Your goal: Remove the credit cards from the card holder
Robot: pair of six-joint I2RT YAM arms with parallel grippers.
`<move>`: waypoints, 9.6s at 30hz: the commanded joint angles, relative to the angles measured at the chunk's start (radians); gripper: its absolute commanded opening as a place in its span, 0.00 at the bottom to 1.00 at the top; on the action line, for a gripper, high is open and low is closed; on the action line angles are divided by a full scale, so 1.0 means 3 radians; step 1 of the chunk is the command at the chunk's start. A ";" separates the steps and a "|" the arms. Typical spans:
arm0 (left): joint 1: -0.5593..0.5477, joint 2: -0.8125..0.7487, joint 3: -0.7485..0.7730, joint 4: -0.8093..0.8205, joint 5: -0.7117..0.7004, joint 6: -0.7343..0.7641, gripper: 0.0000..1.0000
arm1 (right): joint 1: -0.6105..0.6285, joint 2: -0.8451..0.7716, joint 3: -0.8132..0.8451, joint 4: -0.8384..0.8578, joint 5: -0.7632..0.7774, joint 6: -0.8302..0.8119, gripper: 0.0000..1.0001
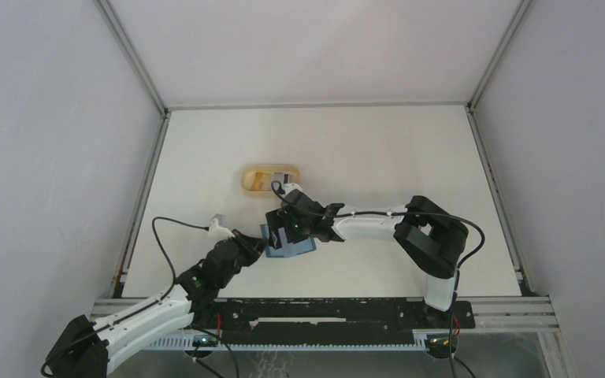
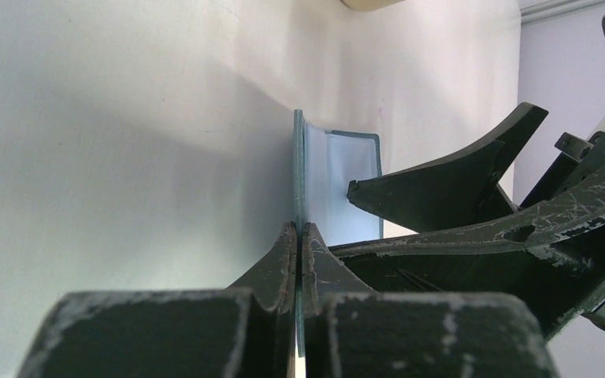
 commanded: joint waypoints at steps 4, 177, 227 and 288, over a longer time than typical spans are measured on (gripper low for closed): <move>-0.0004 -0.0031 -0.0549 0.0088 -0.0002 0.0079 0.00 | -0.0017 -0.0057 0.0218 0.0049 0.0232 0.0040 1.00; -0.0009 -0.0294 -0.0491 -0.0062 -0.0035 -0.0105 0.00 | -0.0608 -0.0120 0.0027 -0.0178 0.0241 -0.0273 0.05; -0.0009 -0.0523 -0.0480 -0.0357 -0.0207 -0.0055 0.00 | 0.0091 0.0574 0.1110 -0.0880 0.0468 -0.0561 0.76; -0.0009 -0.0555 -0.0517 -0.0562 -0.0256 -0.0041 0.00 | -0.0465 0.0381 -0.0316 0.1284 -0.1781 0.0674 0.84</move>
